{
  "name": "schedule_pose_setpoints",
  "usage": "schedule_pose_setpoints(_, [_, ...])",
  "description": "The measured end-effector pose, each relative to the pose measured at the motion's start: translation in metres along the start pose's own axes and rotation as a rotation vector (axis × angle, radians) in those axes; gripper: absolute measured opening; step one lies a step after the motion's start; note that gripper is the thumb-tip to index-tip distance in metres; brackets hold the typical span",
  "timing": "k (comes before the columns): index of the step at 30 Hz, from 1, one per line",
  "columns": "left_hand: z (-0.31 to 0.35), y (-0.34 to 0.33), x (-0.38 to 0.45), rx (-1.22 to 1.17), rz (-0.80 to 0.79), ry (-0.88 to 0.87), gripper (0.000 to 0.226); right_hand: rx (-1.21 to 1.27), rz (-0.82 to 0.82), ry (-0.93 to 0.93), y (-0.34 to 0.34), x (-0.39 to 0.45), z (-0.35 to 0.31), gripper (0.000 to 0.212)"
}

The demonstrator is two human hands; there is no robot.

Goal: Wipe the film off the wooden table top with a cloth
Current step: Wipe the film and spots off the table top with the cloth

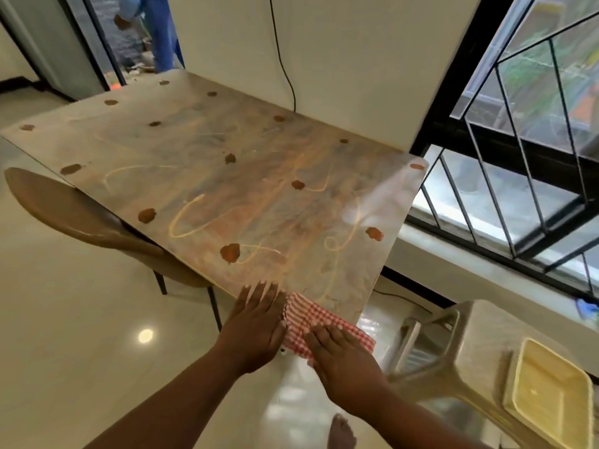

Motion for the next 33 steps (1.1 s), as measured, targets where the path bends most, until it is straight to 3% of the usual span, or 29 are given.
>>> schedule_pose_setpoints(6, [0.005,-0.007,0.007,-0.035,0.003,0.035,0.073,0.151,-0.065,0.029,0.0,0.022,0.018,0.051])
schedule_pose_setpoints(12, [-0.017,-0.009,0.023,-0.109,-0.019,0.162,0.083,0.218,-0.148,0.18,-0.007,0.039,0.009,0.049])
schedule_pose_setpoints(19, [-0.011,-0.012,0.034,-0.166,-0.014,0.181,0.069,0.287,-0.309,0.368,-0.003,0.007,0.041,0.047])
schedule_pose_setpoints(24, [-0.006,-0.022,0.035,-0.156,-0.024,0.182,0.064,0.33,-0.222,0.348,0.034,0.033,0.086,0.04])
schedule_pose_setpoints(28, [-0.003,-0.021,0.036,-0.187,-0.001,0.203,0.066,0.335,-0.203,0.307,0.024,0.065,0.064,0.046])
schedule_pose_setpoints(33, [-0.007,-0.007,0.042,-0.226,0.062,0.221,0.067,0.366,-0.21,0.343,0.008,0.04,0.047,0.051])
Point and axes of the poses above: each hand's wrist, its own x-axis towards the middle knuckle, its own y-axis out of the back of the hand, z = x × y, the point moved 10 cm from there along x, towards the middle knuckle, and after that the axes turned 14 degrees about x, right-handed, at the moved point
